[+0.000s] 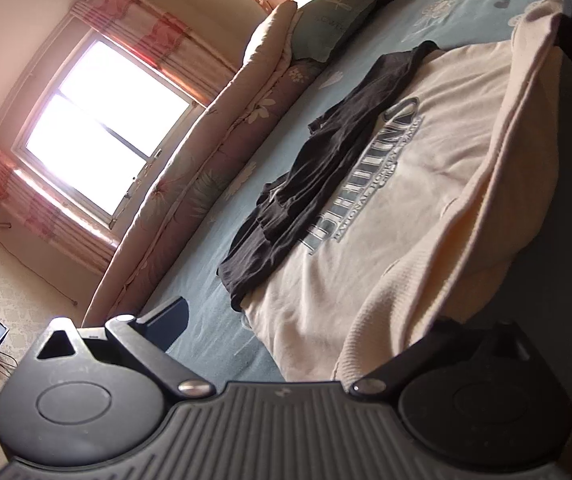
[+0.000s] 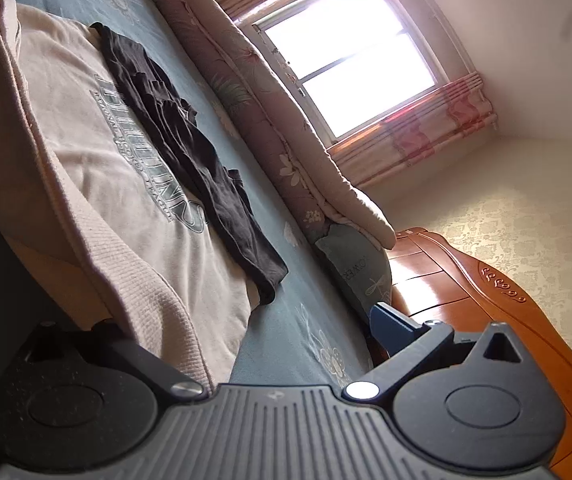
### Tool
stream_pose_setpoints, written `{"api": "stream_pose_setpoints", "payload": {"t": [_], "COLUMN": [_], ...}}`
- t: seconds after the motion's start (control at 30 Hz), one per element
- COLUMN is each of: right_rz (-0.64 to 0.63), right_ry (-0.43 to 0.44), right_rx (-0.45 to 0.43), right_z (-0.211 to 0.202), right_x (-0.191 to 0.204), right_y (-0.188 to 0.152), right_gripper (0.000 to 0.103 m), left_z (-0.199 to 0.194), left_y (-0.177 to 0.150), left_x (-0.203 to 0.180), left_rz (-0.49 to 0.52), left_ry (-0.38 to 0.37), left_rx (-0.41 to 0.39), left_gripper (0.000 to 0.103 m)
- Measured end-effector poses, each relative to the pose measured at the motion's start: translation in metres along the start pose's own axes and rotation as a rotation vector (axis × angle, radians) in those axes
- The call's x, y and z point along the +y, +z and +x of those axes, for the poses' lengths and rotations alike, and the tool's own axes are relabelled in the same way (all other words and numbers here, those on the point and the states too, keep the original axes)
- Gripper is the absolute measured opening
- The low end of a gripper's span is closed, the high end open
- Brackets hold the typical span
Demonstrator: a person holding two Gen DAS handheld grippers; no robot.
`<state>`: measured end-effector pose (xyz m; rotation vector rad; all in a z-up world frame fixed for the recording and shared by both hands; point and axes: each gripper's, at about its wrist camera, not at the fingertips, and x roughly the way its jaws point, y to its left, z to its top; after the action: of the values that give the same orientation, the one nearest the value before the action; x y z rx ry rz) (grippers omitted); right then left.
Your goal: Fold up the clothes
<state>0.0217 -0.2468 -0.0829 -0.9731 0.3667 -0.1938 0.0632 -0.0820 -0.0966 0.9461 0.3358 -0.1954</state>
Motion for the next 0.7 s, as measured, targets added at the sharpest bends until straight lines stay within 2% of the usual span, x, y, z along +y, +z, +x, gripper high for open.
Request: {"api": "stream_pose_setpoints", "payload": {"t": [0.2, 0.4, 0.57, 0.7], "right_rz": [-0.008, 0.014, 0.044, 0.025], "right_ry": [-0.05, -0.099, -0.066, 0.002], "right_rx": [-0.005, 0.016, 0.05, 0.058], "right_z": [0.031, 0.082, 0.123, 0.137], "right_x": [-0.006, -0.018, -0.02, -0.011], "right_y": [0.013, 0.029, 0.032, 0.027], "right_gripper": [0.103, 0.103, 0.103, 0.103], "left_z": [0.029, 0.068, 0.1, 0.115], "left_y": [0.013, 0.027, 0.032, 0.026], "left_x": [0.014, 0.033, 0.036, 0.03], "left_rz": [-0.028, -0.048, -0.047, -0.047], "left_ry": [0.031, 0.062, 0.054, 0.001], "left_rx": [0.021, 0.036, 0.059, 0.089], "left_gripper": [0.101, 0.101, 0.101, 0.101]}}
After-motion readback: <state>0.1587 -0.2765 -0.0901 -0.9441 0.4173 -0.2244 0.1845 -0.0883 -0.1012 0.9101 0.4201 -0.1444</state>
